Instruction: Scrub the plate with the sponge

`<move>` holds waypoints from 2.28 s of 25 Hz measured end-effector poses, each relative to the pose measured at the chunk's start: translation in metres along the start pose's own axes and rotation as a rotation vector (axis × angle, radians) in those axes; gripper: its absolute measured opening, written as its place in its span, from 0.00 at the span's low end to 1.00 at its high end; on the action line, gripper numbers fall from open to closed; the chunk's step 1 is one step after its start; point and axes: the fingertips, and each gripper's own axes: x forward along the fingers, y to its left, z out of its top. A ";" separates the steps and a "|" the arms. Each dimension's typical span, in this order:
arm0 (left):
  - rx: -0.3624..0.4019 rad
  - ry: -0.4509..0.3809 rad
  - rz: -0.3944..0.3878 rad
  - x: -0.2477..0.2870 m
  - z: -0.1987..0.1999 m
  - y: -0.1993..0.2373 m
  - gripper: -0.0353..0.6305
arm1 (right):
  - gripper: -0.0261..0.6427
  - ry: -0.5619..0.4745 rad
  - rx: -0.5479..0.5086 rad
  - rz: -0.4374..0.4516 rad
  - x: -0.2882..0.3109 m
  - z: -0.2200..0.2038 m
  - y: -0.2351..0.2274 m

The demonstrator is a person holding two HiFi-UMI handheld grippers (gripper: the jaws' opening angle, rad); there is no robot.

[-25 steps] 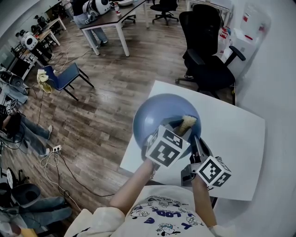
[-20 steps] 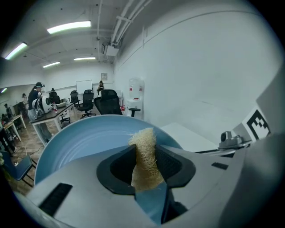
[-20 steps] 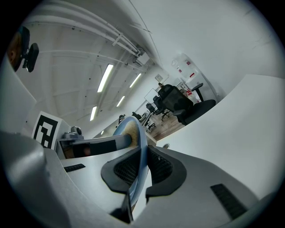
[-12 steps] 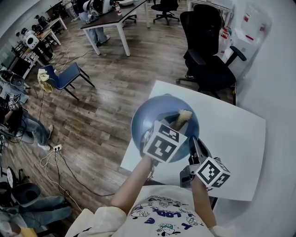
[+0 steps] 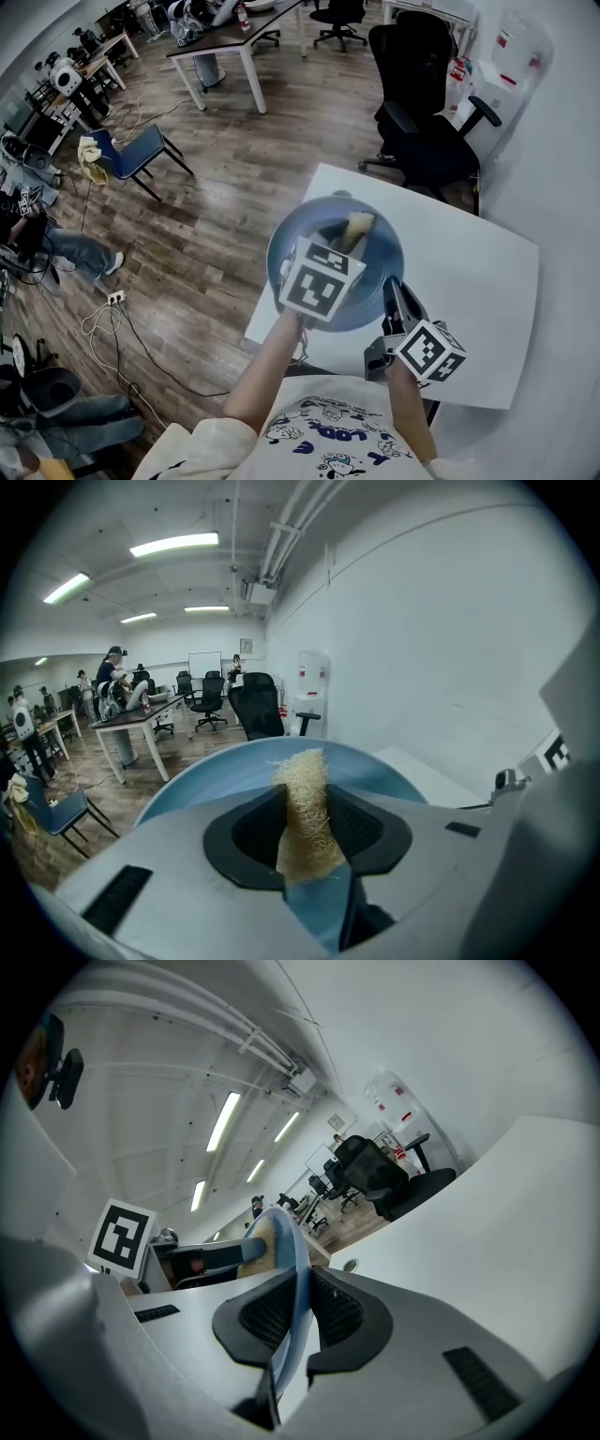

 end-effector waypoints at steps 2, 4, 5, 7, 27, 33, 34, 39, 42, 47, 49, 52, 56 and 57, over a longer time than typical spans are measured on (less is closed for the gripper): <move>-0.008 -0.001 0.009 -0.001 -0.002 0.005 0.26 | 0.09 0.000 -0.001 -0.001 0.000 -0.001 -0.001; -0.014 -0.002 0.022 -0.001 -0.002 0.009 0.26 | 0.09 -0.002 -0.003 -0.004 0.000 0.000 -0.002; -0.017 -0.002 0.028 -0.001 -0.002 0.012 0.26 | 0.09 -0.003 -0.004 -0.006 0.000 0.001 -0.003; -0.025 -0.001 0.040 -0.002 -0.003 0.015 0.26 | 0.09 -0.006 -0.003 -0.010 0.000 0.003 -0.004; -0.050 0.011 0.103 -0.012 -0.013 0.041 0.26 | 0.09 -0.055 0.022 -0.033 -0.006 0.023 -0.016; -0.044 0.035 0.109 -0.015 -0.016 0.045 0.26 | 0.09 -0.076 0.021 -0.043 -0.008 0.032 -0.019; -0.045 0.037 0.110 -0.015 -0.017 0.045 0.26 | 0.09 -0.079 0.021 -0.045 -0.008 0.033 -0.020; -0.044 0.055 0.107 -0.013 -0.023 0.044 0.26 | 0.09 -0.111 0.019 -0.050 -0.010 0.046 -0.023; -0.046 0.063 0.104 -0.010 -0.025 0.043 0.26 | 0.09 -0.122 0.020 -0.056 -0.011 0.051 -0.027; -0.043 0.073 0.096 -0.008 -0.028 0.040 0.26 | 0.09 -0.136 0.022 -0.066 -0.014 0.057 -0.031; -0.040 0.079 0.091 -0.007 -0.030 0.039 0.26 | 0.09 -0.141 0.029 -0.069 -0.014 0.058 -0.033; -0.040 0.089 0.083 -0.004 -0.034 0.037 0.26 | 0.09 -0.146 0.035 -0.074 -0.015 0.059 -0.037; -0.020 0.091 0.081 0.002 -0.034 0.031 0.26 | 0.09 -0.151 0.036 -0.080 -0.016 0.064 -0.042; -0.012 0.097 0.080 0.003 -0.034 0.030 0.26 | 0.09 -0.152 0.038 -0.082 -0.016 0.065 -0.043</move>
